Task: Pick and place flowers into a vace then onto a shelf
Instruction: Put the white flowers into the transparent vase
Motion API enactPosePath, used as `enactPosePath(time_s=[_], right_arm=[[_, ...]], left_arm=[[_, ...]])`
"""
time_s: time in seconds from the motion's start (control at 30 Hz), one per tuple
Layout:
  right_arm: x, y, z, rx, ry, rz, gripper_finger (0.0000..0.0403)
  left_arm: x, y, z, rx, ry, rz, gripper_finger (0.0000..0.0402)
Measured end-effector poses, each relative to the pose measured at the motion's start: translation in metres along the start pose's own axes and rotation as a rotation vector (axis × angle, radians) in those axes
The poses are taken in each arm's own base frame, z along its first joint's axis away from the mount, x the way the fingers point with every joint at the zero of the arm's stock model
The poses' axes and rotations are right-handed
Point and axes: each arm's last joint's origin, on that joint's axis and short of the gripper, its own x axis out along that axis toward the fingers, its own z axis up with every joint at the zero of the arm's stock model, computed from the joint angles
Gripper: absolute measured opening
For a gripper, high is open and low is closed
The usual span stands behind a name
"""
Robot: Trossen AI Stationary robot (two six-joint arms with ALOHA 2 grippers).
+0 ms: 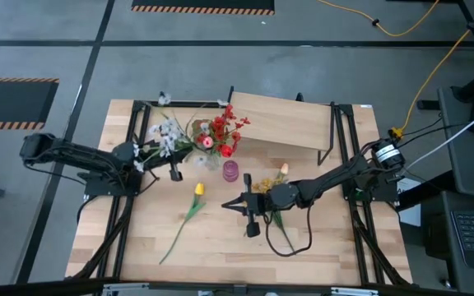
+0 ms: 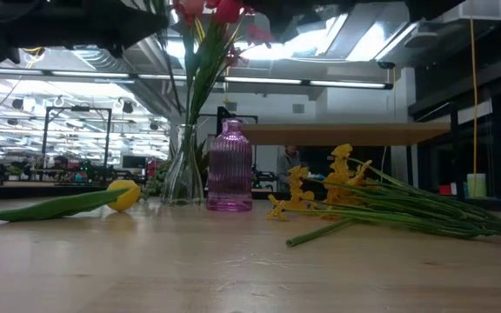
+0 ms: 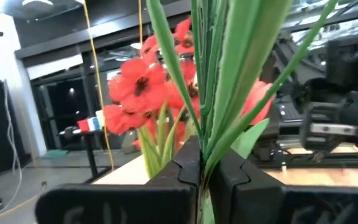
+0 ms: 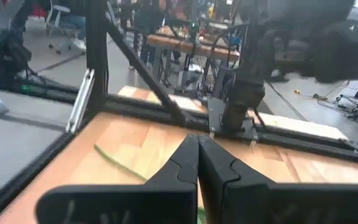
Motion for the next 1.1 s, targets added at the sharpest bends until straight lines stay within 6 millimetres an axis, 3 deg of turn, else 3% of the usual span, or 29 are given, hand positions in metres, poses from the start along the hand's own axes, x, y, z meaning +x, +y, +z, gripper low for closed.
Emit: enactPosePath(time_s=[0.53, 1.1], right_arm=[[0.001, 0.001, -0.003, -0.004, 0.004, 0.0, 0.0004], [0.001, 0.001, -0.004, -0.007, 0.014, 0.002, 0.0006]], left_arm=[[0.015, 0.012, -0.022, -0.043, 0.076, 0.027, 0.001], [0.017, 0.012, -0.041, -0.088, 0.227, 0.023, 0.009]])
